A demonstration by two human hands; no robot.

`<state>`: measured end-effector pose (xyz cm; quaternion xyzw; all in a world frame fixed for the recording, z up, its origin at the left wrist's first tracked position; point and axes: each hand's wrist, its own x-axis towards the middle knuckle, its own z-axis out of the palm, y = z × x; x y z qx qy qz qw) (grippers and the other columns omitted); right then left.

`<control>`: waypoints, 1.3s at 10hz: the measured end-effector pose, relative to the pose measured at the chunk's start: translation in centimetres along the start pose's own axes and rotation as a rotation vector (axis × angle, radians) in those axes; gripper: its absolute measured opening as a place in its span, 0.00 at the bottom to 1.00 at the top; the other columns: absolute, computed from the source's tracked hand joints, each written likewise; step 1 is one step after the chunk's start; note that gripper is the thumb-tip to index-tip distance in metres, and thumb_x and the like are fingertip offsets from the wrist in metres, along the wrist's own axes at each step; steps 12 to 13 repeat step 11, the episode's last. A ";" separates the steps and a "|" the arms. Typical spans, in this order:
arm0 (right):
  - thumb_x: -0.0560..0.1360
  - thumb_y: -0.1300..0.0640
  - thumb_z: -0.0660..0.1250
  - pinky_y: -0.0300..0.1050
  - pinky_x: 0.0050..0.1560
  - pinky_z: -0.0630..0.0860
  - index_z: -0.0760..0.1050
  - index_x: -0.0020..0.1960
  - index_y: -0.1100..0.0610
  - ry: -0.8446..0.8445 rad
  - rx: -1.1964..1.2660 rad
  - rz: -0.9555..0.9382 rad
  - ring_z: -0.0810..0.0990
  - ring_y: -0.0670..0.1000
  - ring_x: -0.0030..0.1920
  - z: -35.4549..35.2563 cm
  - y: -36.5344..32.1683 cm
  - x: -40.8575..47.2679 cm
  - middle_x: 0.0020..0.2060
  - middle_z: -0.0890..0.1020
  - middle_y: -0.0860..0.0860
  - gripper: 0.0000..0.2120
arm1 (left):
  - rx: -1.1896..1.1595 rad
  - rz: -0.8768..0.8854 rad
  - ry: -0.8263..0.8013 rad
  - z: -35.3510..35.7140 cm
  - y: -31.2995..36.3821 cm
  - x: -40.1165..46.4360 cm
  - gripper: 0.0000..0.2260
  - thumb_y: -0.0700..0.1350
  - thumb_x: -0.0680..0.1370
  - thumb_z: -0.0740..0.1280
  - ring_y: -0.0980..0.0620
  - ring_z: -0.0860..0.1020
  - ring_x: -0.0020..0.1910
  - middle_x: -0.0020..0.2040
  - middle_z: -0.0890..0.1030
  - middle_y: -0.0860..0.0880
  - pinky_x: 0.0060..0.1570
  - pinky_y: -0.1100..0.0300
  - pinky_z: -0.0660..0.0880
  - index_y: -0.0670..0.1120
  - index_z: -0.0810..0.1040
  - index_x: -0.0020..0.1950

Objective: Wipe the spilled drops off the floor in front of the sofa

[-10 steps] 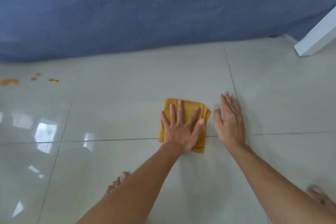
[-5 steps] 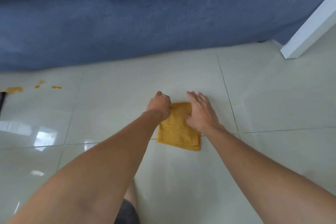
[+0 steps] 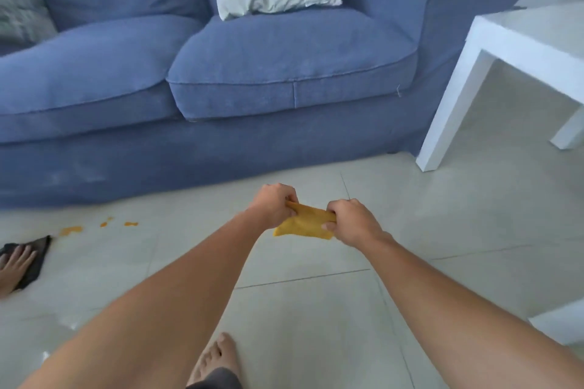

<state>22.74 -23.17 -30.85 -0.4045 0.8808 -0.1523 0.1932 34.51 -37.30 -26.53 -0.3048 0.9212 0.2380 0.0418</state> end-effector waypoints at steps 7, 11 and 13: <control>0.71 0.51 0.76 0.40 0.35 0.70 0.81 0.45 0.58 0.629 0.211 0.198 0.75 0.50 0.39 -40.2 13.3 -25.6 0.37 0.78 0.51 0.10 | -0.435 0.692 0.093 -14.9 41.0 -5.3 0.08 0.37 0.74 0.74 0.48 0.81 0.41 0.39 0.81 0.48 0.49 0.53 0.81 0.45 0.83 0.51; 0.73 0.55 0.75 0.41 0.51 0.72 0.81 0.56 0.55 0.954 0.402 0.524 0.78 0.52 0.59 -42.4 28.0 -24.4 0.51 0.83 0.51 0.13 | -0.621 0.472 -0.001 -3.7 54.7 3.4 0.20 0.41 0.77 0.70 0.44 0.80 0.57 0.59 0.81 0.44 0.60 0.51 0.78 0.45 0.73 0.68; 0.73 0.55 0.75 0.41 0.51 0.72 0.81 0.56 0.55 0.954 0.402 0.524 0.78 0.52 0.59 -42.4 28.0 -24.4 0.51 0.83 0.51 0.13 | -0.621 0.472 -0.001 -3.7 54.7 3.4 0.20 0.41 0.77 0.70 0.44 0.80 0.57 0.59 0.81 0.44 0.60 0.51 0.78 0.45 0.73 0.68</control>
